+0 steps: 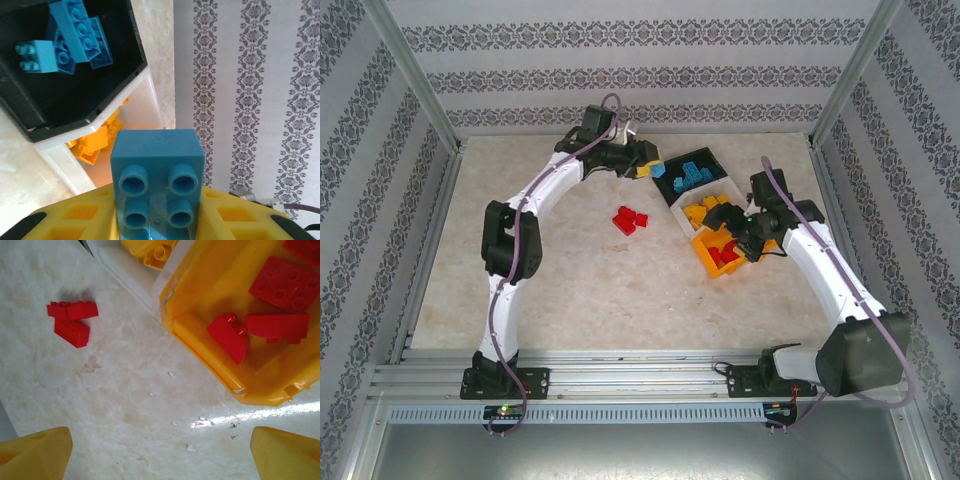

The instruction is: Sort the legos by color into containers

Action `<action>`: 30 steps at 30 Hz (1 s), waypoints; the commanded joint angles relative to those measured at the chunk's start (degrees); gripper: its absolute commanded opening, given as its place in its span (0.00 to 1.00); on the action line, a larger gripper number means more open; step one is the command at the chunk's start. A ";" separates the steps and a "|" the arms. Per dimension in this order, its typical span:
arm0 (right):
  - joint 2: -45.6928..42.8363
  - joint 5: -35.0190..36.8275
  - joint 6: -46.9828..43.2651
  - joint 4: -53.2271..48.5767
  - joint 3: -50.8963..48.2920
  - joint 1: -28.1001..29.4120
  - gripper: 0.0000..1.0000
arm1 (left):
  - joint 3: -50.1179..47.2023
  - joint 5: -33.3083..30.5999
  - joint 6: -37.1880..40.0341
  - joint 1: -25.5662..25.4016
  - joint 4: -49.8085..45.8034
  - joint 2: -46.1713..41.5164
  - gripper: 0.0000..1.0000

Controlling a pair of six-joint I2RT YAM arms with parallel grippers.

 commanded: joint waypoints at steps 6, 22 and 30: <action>-4.18 -3.49 -1.85 -0.01 -1.63 -2.51 0.93 | 16.94 -2.75 0.87 -3.24 -8.98 8.27 0.38; -9.64 -4.32 -2.44 -2.41 -5.50 -5.70 0.93 | 25.48 -2.97 -14.69 -4.82 5.71 20.91 0.38; -10.90 -4.31 -1.20 -1.82 -7.85 -5.74 0.93 | 27.76 -2.03 -21.04 -4.84 11.65 25.82 0.38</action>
